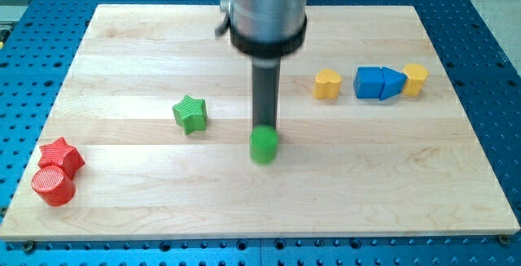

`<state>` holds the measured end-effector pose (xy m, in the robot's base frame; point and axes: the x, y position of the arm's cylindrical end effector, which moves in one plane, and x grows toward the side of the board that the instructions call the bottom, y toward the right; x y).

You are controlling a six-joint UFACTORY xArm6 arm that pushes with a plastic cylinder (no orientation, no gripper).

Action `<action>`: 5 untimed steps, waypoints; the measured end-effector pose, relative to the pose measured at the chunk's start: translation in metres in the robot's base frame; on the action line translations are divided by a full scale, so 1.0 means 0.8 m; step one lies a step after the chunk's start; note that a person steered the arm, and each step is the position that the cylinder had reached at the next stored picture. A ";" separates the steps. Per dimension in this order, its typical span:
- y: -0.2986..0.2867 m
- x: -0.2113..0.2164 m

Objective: Place the green blocks at the bottom center of the board

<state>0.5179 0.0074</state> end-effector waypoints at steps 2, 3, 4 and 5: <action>-0.061 0.032; -0.147 0.045; -0.201 -0.008; -0.218 -0.070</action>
<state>0.4616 -0.1670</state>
